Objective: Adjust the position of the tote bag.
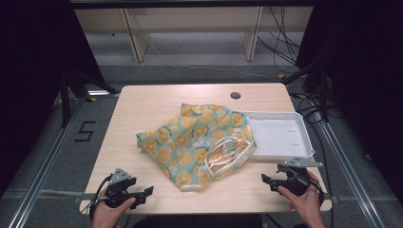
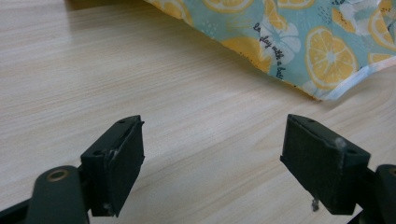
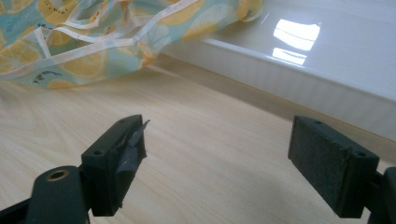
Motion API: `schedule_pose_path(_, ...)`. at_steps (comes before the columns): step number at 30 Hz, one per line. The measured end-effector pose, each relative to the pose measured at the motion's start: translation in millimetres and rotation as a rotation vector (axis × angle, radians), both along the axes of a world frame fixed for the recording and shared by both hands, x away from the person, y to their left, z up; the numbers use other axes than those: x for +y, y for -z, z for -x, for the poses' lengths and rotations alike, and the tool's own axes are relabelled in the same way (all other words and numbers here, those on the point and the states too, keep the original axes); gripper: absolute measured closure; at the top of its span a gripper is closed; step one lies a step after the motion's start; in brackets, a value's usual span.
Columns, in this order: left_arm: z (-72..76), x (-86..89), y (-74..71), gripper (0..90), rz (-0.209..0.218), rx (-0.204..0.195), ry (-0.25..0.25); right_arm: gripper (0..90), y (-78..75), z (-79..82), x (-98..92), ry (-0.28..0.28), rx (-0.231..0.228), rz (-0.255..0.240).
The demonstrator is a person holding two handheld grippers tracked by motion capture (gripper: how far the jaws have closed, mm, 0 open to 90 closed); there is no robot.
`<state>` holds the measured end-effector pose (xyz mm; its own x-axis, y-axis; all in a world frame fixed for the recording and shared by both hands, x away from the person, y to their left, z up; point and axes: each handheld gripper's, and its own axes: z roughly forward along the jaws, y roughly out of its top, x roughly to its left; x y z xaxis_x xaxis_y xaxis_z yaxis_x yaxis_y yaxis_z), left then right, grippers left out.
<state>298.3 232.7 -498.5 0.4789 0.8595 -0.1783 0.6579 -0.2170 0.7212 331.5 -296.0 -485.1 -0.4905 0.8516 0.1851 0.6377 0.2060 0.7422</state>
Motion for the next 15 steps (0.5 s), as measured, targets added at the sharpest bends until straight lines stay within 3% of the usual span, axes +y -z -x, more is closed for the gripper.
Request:
schedule_pose_path(2, 0.5, -0.4, -0.6, 21.1, -0.002, 0.006, 0.0, 19.8, 0.2, -0.4, -0.9, -0.001, -0.009, 0.006)
schedule_pose_path(3, 0.4, -0.1, -1.4, 21.2, -0.012, -0.001, 0.012, 19.8, 0.5, -2.1, -3.2, -0.017, -0.038, 0.027)
schedule_pose_path(4, 0.6, -2.0, -0.8, 21.4, 0.007, -0.011, 0.001, 19.8, 0.5, -1.2, -2.4, -0.004, -0.034, 0.016)
schedule_pose_path(15, 4.6, -18.2, -2.6, 22.5, -0.012, -0.021, 0.062, 20.1, 0.9, -0.6, -0.3, 0.004, -0.003, 0.015)
